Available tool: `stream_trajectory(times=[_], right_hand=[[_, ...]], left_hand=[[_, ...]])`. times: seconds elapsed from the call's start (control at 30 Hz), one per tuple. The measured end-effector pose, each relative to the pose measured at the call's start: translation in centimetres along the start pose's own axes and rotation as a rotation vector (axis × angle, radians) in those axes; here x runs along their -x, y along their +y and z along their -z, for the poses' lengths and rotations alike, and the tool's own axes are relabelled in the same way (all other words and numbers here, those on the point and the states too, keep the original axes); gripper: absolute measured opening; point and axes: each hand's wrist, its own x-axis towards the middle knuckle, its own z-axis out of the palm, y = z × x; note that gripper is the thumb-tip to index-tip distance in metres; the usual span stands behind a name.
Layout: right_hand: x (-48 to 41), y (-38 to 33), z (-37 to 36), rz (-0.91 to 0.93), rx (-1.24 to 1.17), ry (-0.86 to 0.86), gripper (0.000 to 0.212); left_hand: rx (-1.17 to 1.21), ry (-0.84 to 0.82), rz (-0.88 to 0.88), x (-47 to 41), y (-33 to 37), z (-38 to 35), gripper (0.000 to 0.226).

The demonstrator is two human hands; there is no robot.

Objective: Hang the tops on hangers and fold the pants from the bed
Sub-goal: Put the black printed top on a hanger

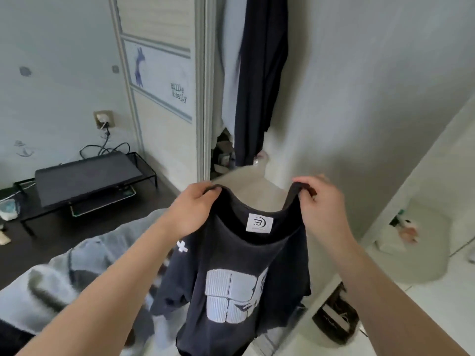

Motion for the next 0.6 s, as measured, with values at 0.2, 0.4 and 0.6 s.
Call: stream_trajectory(times=[0.2, 0.4, 0.6], right_hand=[[-11.7, -3.4, 0.1, 0.05, 0.053, 0.25, 0.039], [-23.7, -8.5, 2.0, 0.111, 0.103, 0.468, 0.037], [-33.5, -14.8, 7.2, 0.241, 0.354, 0.601, 0.033]], left_hand=[[0.02, -0.105, -0.276, -13.9, 8.1, 3.8, 0.038], [-0.003, -0.116, -0.524, -24.7, 17.0, 8.1, 0.037], [0.025, -0.084, -0.687, -33.0, 27.4, 12.6, 0.039]])
